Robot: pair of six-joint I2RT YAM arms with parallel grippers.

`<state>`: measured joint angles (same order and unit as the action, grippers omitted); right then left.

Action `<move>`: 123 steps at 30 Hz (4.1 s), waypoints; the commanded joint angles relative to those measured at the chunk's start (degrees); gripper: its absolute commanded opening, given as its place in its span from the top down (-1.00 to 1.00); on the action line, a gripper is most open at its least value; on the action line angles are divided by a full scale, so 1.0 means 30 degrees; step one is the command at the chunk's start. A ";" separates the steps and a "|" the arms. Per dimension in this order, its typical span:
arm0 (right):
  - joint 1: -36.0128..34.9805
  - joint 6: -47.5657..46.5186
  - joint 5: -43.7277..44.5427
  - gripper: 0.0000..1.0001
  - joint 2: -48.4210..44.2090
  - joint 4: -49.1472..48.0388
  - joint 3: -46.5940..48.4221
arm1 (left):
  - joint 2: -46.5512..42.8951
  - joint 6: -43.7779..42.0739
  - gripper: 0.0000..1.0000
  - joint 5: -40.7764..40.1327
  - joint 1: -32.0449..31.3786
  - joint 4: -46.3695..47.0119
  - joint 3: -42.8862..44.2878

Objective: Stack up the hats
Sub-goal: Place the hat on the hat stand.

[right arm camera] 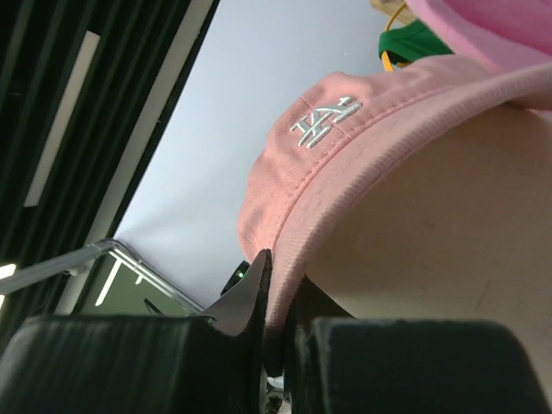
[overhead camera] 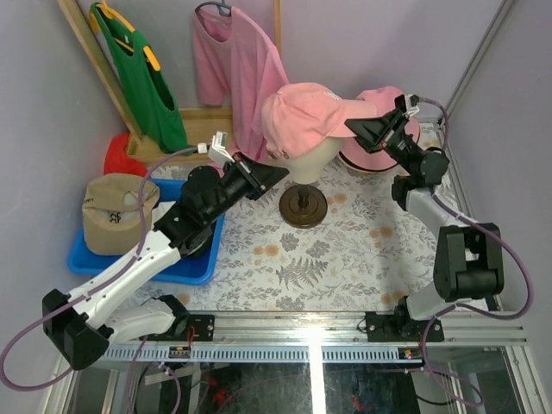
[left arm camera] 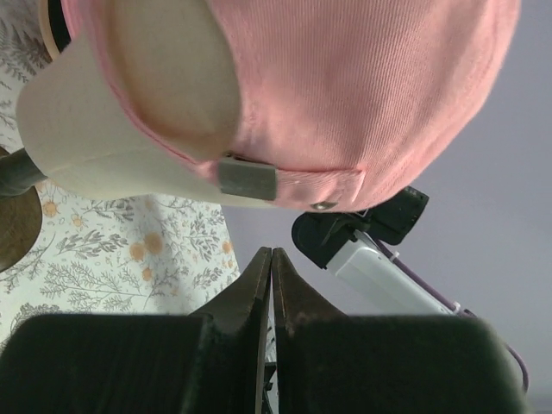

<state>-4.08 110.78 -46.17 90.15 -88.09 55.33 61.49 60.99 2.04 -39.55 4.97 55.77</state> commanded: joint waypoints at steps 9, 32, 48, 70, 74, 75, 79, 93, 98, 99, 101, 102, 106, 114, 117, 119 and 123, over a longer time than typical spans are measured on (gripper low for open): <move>-0.0654 -0.4545 0.0887 1.00 -0.3398 0.2800 -0.2839 | 0.0067 0.1338 1.00 -0.0808 -0.0337 0.1947 -0.0633; -0.1797 -0.9272 0.7212 1.00 -1.1060 1.4441 -0.8094 | 0.1945 0.1998 0.85 -0.3243 -0.0203 0.2835 0.0197; -0.8719 -1.2291 1.4823 1.00 -1.1889 2.1111 -0.4336 | 0.3838 0.2874 0.74 -0.1027 0.1604 0.3879 0.1812; -0.7349 -2.2026 0.9653 1.00 -1.1026 3.1020 0.2914 | 0.4251 0.3773 0.72 -0.0877 0.1816 0.4304 0.1429; -0.5222 -2.2524 0.6998 1.00 -1.0951 3.1448 0.3140 | 0.4550 0.3896 0.72 -0.0815 0.1816 0.4322 0.1660; -0.4587 -2.2452 0.6131 1.00 -1.0959 3.1306 0.3070 | 0.4616 0.3927 0.72 -0.0819 0.1816 0.4319 0.1729; -0.2797 -2.2077 0.3187 1.00 -1.0647 3.0221 0.2628 | 0.4848 0.4014 0.72 -0.0738 0.1787 0.4342 0.1901; -0.1017 -1.8645 -0.1055 1.00 -1.0001 2.4468 0.0617 | 0.2283 0.4221 0.68 -0.2126 0.2634 0.3329 -0.0036; -0.0984 -1.8232 -0.1260 1.00 -0.9854 2.4057 0.0613 | 0.1087 0.4445 0.30 -0.2736 0.3297 0.3306 -0.0807; -0.0985 -1.8118 -0.1346 1.00 -0.9812 2.3959 0.0579 | 0.1078 0.4523 0.21 -0.2670 0.3452 0.3362 -0.0834; -0.0920 -1.7843 -0.1528 1.00 -0.9699 2.3701 0.0502 | 0.1346 0.4701 0.11 -0.2069 0.3751 0.3988 -0.0864; -0.0885 -1.7707 -0.1603 1.00 -0.9668 2.3581 0.0452 | 0.1601 0.4881 0.08 -0.1635 0.3973 0.4351 -0.0868; -0.0653 -1.7211 -0.1767 1.00 -0.9600 2.3065 0.0294 | 0.2663 0.5713 -0.01 -0.0194 0.4540 0.5689 -0.0766; -0.0485 -1.5942 -0.2192 1.00 -0.9211 2.1684 0.0086 | 0.5063 0.7637 -0.09 0.1568 0.4857 0.8483 -0.0597; -0.0436 -1.5584 -0.2275 1.00 -0.9077 2.1245 0.0015 | 0.5911 0.8060 -0.10 0.1855 0.4862 0.9159 -0.0033; -0.0454 -1.5486 -0.2313 1.00 -0.9004 2.1165 -0.0023 | 0.6359 0.8305 -0.10 0.2005 0.4859 0.9719 0.0265; -0.0439 -1.4807 -0.2388 1.00 -0.8877 2.0307 -0.0269 | 0.7253 0.8485 0.00 0.2322 0.4828 1.0177 0.0978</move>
<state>-4.73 62.15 -46.61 62.96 -25.78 55.57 81.52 84.86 6.24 -25.08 28.25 55.33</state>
